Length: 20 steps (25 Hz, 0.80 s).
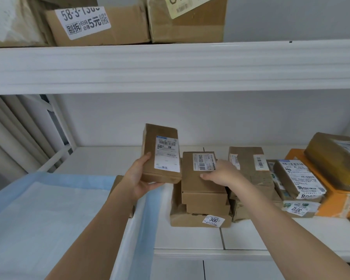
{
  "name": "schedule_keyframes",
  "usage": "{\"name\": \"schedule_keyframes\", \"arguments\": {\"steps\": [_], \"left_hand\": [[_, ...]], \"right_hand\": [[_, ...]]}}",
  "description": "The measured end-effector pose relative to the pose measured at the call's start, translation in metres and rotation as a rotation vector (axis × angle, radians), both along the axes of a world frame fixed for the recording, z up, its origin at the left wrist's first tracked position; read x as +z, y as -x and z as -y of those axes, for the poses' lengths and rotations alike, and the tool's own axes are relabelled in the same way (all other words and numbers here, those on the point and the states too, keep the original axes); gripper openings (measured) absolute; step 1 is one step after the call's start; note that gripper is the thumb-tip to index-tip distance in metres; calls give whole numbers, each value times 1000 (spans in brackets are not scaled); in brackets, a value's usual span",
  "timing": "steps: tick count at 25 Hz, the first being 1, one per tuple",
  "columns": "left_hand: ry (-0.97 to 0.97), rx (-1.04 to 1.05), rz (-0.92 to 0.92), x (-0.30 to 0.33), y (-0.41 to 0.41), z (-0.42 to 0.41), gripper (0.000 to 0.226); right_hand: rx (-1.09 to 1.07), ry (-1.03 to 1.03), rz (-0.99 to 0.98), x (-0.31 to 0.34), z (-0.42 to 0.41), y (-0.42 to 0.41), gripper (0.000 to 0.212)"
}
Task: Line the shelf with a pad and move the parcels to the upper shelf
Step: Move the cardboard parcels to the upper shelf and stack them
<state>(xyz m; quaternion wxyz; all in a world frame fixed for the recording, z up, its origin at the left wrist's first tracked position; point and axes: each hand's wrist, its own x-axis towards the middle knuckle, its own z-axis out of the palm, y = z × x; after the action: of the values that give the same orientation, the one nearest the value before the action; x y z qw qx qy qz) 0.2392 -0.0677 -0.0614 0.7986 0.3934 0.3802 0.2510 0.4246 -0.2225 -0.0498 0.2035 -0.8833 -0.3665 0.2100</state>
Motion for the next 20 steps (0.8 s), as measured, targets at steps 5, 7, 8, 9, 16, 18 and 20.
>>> {"name": "schedule_keyframes", "arguments": {"steps": [5,7,8,9,16,18,20], "left_hand": [[-10,31,-154,-5,19,0,26],[-25,-7,-227,-8,22,7,19],[-34,-13,-245,-8,23,10,17],[-38,-14,-253,-9,25,13,16],[50,17,-202,-3,46,17,26],[76,35,-162,0,52,22,27],[85,58,-119,4,59,28,27]], "right_hand": [[-28,22,-90,6,-4,13,55],[-92,-94,-235,3,-3,14,54],[-123,-153,-304,3,-2,15,54],[-160,-196,-363,1,-2,16,54],[-310,-341,-757,9,6,24,51],[-264,-374,-913,13,9,28,43],[-216,-431,-957,17,14,31,40]]}}
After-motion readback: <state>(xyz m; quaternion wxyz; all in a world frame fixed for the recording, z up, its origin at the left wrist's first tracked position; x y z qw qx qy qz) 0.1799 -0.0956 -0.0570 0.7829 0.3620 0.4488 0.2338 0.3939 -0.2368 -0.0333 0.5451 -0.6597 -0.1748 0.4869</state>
